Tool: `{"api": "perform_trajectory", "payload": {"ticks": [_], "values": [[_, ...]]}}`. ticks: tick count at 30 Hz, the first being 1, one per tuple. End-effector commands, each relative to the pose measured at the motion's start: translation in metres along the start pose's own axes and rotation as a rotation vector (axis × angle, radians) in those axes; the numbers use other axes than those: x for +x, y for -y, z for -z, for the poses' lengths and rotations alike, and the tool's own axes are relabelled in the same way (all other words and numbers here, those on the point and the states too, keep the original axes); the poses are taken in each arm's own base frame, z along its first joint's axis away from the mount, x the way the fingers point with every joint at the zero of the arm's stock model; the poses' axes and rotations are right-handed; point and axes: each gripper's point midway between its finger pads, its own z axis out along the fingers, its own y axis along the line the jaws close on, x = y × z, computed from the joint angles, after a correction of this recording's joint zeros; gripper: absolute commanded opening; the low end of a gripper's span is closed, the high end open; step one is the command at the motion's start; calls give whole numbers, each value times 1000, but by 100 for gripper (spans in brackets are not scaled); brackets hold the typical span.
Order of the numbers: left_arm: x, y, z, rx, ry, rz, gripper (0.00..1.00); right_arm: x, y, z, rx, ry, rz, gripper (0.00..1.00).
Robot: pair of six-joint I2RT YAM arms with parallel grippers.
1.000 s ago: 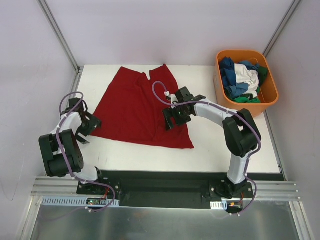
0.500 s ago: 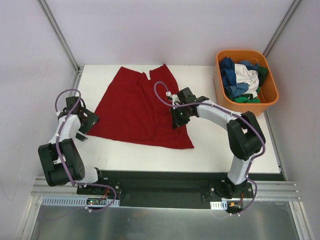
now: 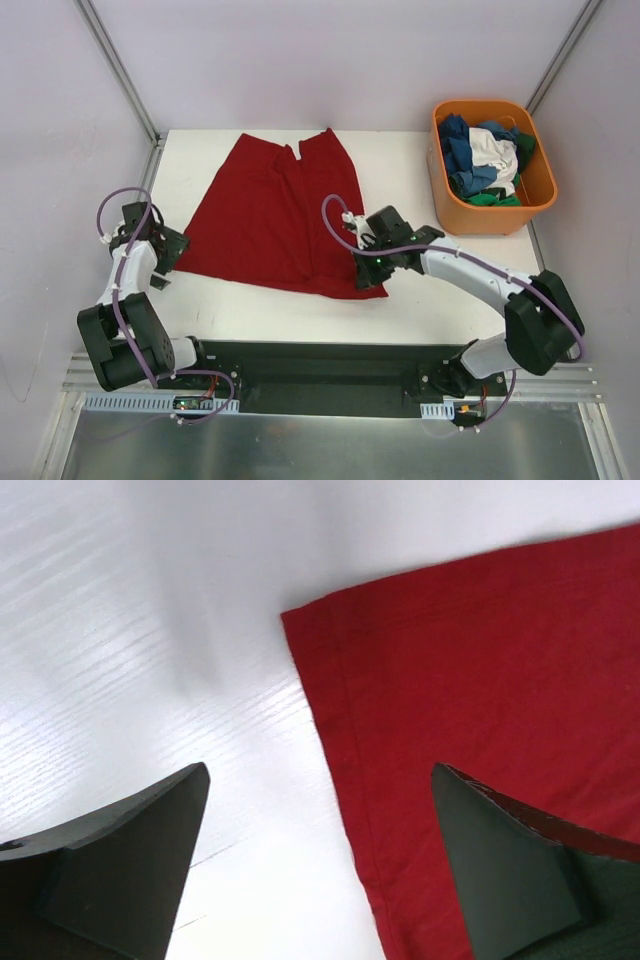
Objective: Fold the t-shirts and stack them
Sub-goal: Flatten the tshirt out
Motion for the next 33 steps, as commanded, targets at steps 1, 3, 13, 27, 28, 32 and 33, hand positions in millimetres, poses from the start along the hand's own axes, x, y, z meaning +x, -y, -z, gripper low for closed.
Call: {"api": "perform_trajectory", "payload": {"ticks": [1, 3, 13, 27, 28, 32, 33], "values": [[6, -7, -8, -16, -29, 30, 86, 40, 8, 5, 30, -19, -38, 1], [7, -4, -12, -14, -40, 30, 80, 52, -3, 6, -16, -20, -1, 1], [23, -4, -28, -10, -121, 23, 59, 66, -5, 5, 21, -27, -79, 1], [25, -5, -59, -43, -135, 16, 42, 55, 0, 8, 60, 9, -70, 1], [27, -5, -63, -49, -151, 17, 41, 53, 1, 9, 63, 15, -69, 1], [30, 3, -70, -20, -178, 15, 7, 50, 2, 10, 75, 20, -68, 1], [32, 3, -70, -16, -187, 11, 0, 48, 4, 10, 88, 27, -70, 1]]}}
